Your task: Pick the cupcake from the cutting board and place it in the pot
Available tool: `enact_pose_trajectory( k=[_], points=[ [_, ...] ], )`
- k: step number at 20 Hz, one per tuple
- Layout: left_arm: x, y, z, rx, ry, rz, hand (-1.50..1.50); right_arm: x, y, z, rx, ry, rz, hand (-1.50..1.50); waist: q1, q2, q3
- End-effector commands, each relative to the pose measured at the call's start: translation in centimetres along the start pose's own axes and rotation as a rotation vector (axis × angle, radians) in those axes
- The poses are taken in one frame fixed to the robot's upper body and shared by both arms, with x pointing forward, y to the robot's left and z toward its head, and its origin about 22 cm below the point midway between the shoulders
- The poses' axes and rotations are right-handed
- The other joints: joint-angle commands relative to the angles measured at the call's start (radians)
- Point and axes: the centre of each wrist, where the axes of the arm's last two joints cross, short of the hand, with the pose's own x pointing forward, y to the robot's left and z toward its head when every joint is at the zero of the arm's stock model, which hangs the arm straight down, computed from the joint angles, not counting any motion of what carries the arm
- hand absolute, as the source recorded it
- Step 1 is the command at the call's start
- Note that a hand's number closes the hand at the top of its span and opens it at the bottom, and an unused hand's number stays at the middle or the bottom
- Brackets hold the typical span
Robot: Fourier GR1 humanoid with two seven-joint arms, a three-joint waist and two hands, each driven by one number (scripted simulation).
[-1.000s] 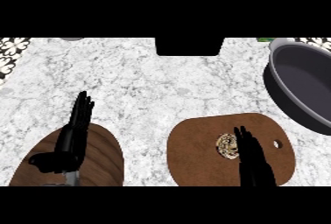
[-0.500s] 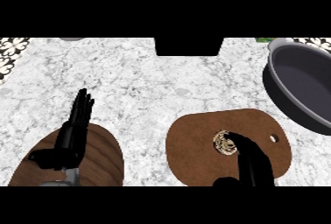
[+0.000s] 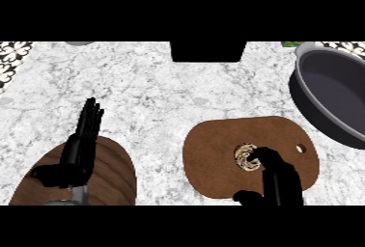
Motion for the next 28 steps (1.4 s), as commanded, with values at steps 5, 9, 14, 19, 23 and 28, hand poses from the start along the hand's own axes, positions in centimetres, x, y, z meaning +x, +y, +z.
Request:
enact_pose_trajectory(
  k=[5, 9, 14, 19, 23, 28],
  points=[
    [1.2, -1.4, -0.7, -0.064, -0.064, 0.012, 0.0, -2.4, -1.4, -9.9, 0.001, 0.542, -0.016, 1.5, 0.074, 0.057, 0.008],
    [1.2, -2.0, -0.7, -0.101, -0.069, 0.019, 0.0, -3.8, -4.2, -14.5, -0.064, 0.739, 0.029, 1.5, 0.108, 0.066, 0.004],
    [1.4, -2.7, -1.0, -0.144, -0.068, 0.017, 0.0, -3.6, -9.5, -21.5, -0.235, 0.874, 0.127, 1.5, 0.156, 0.066, 0.006],
    [1.4, -4.2, -1.4, -0.19, -0.067, 0.027, 0.0, -0.8, -14.1, -26.6, -0.409, 0.911, 0.253, 1.5, 0.176, 0.068, 0.005],
    [1.8, -4.8, -1.5, -0.196, -0.077, 0.037, 0.0, -0.4, -15.5, -28.9, -0.462, 1.0, 0.35, 1.5, 0.187, 0.069, 0.006],
    [1.6, -3.9, -1.9, -0.165, -0.061, 0.024, 0.0, -0.3, -16.1, -30.5, -0.543, 1.082, 0.405, 1.5, 0.171, 0.066, 0.008]
  ],
)
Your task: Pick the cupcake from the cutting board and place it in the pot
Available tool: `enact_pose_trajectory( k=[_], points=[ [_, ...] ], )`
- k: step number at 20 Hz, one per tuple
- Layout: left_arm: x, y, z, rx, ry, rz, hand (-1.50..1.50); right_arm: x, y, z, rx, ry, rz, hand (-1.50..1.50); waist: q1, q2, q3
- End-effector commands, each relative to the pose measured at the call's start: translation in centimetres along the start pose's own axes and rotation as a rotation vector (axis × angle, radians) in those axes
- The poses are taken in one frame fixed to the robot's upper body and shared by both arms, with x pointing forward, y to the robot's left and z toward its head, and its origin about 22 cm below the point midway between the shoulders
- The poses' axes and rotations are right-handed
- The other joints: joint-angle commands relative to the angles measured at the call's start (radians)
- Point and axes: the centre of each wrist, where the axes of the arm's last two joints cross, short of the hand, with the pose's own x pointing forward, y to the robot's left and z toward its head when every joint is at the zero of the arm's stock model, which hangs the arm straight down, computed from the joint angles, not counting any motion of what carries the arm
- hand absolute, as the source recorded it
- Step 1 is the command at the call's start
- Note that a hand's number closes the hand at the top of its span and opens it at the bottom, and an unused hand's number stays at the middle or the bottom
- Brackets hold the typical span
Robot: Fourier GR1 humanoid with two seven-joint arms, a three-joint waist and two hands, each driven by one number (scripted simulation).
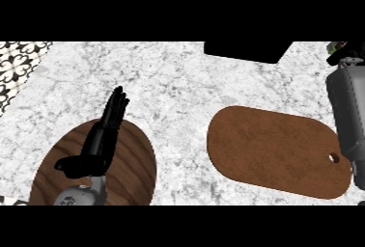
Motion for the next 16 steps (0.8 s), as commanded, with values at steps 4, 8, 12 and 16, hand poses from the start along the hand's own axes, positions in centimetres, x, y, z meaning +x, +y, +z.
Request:
enact_pose_trajectory(
  k=[4, 8, 12, 16],
  points=[
    [-0.1, 0.2, 0.2, 0.016, 0.009, -0.009, 0.0, 1.9, -1.4, -2.4, -0.081, 0.235, 0.05, 1.5, -0.021, -0.01, 0.003],
    [-1.0, 0.1, 0.5, 0.042, 0.016, -0.012, 0.0, 2.2, -1.1, -2.6, -0.103, 0.287, 0.063, 1.5, -0.041, -0.011, 0.002],
    [-1.3, 1.0, 0.6, 0.088, 0.035, -0.012, 0.0, 1.5, 0.7, -2.7, -0.098, 0.308, 0.076, 1.5, -0.078, -0.023, 0.003],
    [-1.4, 1.2, 0.7, 0.096, 0.027, -0.011, 0.0, 0.4, 0.9, -4.5, -0.099, 0.339, 0.089, 1.5, -0.091, -0.026, 0.003]
  ],
)
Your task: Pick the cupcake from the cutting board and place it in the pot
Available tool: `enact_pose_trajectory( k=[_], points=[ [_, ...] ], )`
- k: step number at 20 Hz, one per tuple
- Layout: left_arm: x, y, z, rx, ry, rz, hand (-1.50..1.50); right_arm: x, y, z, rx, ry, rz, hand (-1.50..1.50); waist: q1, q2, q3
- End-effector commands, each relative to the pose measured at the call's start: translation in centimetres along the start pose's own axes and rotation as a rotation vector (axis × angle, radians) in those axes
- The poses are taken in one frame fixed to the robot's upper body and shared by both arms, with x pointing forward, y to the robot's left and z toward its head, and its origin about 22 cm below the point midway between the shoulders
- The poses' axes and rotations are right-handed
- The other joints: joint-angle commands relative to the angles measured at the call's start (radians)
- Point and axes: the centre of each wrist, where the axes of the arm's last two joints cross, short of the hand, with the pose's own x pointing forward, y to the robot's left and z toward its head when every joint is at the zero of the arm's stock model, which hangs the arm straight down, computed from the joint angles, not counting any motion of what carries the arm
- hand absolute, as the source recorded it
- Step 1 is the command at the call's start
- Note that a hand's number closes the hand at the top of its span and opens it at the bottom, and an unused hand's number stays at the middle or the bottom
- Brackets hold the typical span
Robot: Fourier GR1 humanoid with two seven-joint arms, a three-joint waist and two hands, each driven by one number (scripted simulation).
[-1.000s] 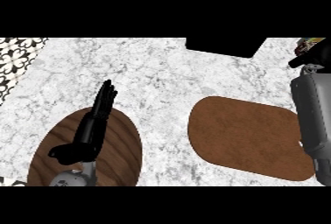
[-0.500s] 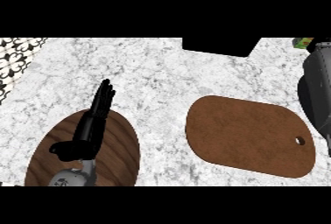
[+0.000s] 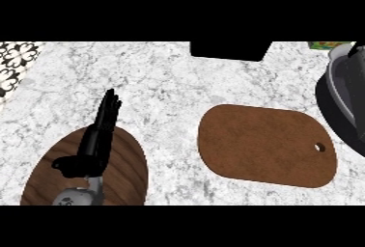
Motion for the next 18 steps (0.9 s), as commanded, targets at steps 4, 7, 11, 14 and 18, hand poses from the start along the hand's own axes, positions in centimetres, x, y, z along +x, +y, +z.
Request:
enact_pose_trajectory(
  k=[4, 7, 11, 14, 18],
  points=[
    [-0.5, 1.2, 0.6, 0.052, 0.011, -0.002, 0.0, -1.8, 2.4, -2.1, -0.002, 0.217, -0.006, 1.5, -0.042, -0.015, 0.0],
    [-0.2, 1.7, -0.1, 0.04, 0.021, 0.001, 0.0, -2.3, 4.0, -1.4, 0.035, 0.207, -0.057, 1.5, -0.049, -0.016, 0.001],
    [0.2, 1.2, 0.4, 0.068, 0.01, -0.024, 0.0, -4.0, 6.7, -1.3, 0.125, 0.213, -0.044, 1.5, -0.059, -0.023, 0.001],
    [-0.6, 1.5, 0.2, 0.047, 0.037, -0.016, 0.0, -5.8, 7.9, -3.3, 0.197, 0.235, -0.071, 1.5, -0.064, -0.018, 0.001],
    [-1.0, 1.3, 1.1, 0.049, 0.034, -0.009, 0.0, -7.7, 10.4, -3.0, 0.267, 0.286, -0.028, 1.5, -0.057, -0.017, 0.001]
  ],
)
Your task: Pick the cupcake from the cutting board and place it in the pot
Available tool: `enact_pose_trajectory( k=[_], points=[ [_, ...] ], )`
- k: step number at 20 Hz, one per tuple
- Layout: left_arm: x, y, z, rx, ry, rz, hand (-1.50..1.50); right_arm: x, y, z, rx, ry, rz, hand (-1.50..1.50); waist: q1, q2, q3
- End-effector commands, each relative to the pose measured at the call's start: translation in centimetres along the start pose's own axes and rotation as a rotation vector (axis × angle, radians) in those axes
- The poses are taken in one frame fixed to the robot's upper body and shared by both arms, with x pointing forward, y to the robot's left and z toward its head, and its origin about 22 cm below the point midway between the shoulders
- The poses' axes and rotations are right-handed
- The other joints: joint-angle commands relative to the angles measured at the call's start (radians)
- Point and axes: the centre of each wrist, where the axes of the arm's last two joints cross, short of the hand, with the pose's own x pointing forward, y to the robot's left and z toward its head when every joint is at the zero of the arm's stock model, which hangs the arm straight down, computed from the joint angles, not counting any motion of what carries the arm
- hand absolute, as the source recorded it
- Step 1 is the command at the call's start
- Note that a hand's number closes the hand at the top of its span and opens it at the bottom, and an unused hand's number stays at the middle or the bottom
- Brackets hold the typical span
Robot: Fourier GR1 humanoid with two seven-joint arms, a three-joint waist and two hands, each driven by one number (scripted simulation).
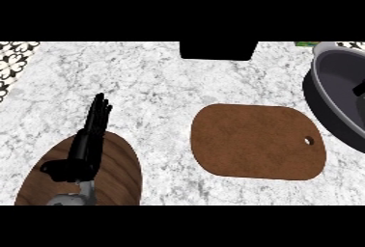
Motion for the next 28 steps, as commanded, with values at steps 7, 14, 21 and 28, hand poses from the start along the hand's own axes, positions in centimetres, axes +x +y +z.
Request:
enact_pose_trajectory(
  k=[7, 14, 21, 28],
  points=[
    [0.9, 0.0, -0.6, 0.002, -0.009, -0.003, 0.0, -4.5, 5.1, -1.0, 0.253, 0.309, -0.047, -1.5, -0.006, -0.001, 0.001],
    [-0.3, 0.1, 0.1, 0.032, 0.004, -0.007, 0.0, -3.6, 3.9, -0.3, 0.0, 0.144, -0.486, -1.5, -0.021, -0.01, 0.0],
    [-0.4, 2.7, 0.7, 0.044, 0.027, -0.007, 0.0, -3.1, 2.0, -0.3, -0.221, 0.197, -0.863, -1.5, -0.031, -0.019, 0.0],
    [0.4, 0.8, 1.1, 0.043, 0.009, -0.007, 0.0, -8.0, 4.8, -1.0, -0.267, 0.229, -0.919, -1.5, -0.046, -0.023, -0.001]
  ],
)
